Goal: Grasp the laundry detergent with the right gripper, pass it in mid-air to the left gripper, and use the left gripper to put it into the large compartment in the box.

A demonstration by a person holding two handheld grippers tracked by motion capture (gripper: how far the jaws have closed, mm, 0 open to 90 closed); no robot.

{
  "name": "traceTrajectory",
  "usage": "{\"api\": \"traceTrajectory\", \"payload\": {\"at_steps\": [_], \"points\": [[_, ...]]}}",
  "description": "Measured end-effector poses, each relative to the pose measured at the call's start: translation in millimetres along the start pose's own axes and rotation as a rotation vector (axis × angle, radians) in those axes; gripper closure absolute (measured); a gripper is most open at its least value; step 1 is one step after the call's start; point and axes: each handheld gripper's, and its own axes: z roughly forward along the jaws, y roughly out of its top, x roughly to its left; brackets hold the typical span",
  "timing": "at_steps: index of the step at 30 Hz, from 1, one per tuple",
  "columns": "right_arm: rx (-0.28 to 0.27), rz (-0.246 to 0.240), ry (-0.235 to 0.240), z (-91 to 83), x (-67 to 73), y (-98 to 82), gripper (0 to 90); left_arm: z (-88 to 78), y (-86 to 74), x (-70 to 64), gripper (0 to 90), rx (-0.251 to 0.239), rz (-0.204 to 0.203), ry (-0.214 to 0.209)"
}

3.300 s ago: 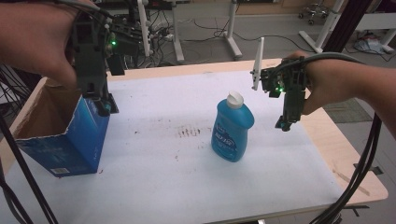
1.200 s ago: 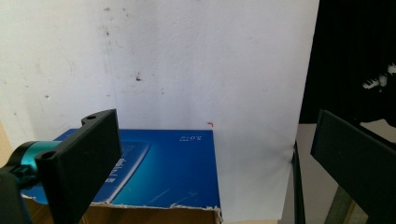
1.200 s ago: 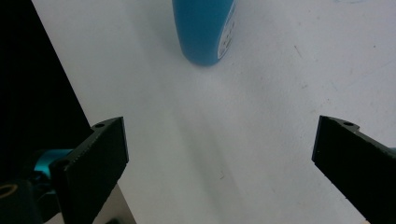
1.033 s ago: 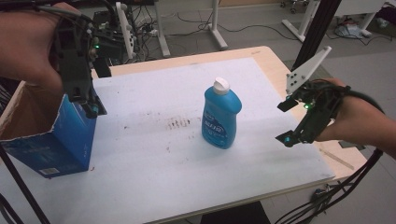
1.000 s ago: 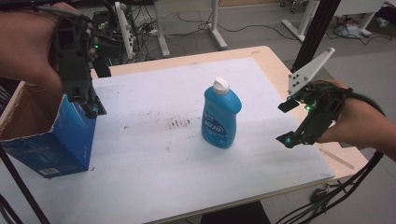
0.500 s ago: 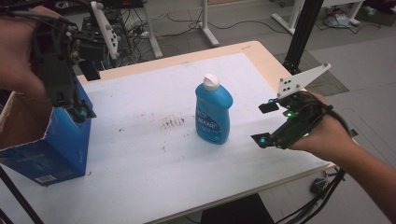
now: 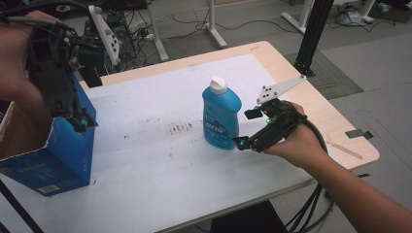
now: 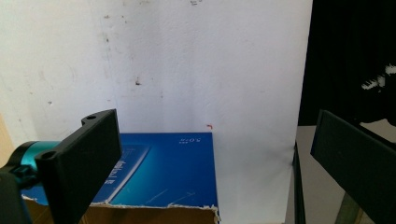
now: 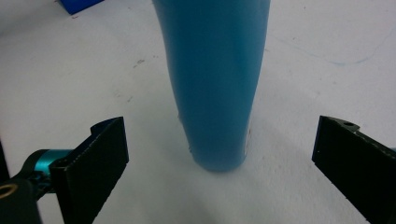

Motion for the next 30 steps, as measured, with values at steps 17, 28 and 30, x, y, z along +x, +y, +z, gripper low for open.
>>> {"api": "traceTrajectory", "payload": {"at_steps": [17, 28, 30], "points": [[-0.083, 0.073, -0.047, 29.5, 1.3, -0.7, 2.9, 1.1, -5.2, 4.1, 1.7, -0.002, -0.006, -0.003], [-0.156, 0.085, -0.095, 39.8, 7.7, -2.5, 2.9, 1.0, -5.7, 4.8, 1.8, -0.002, -0.005, -0.005], [-0.167, 0.081, -0.102, 42.4, 9.2, -3.3, 2.9, 1.3, -6.3, 4.2, 1.8, -0.007, -0.008, -0.002]]}}
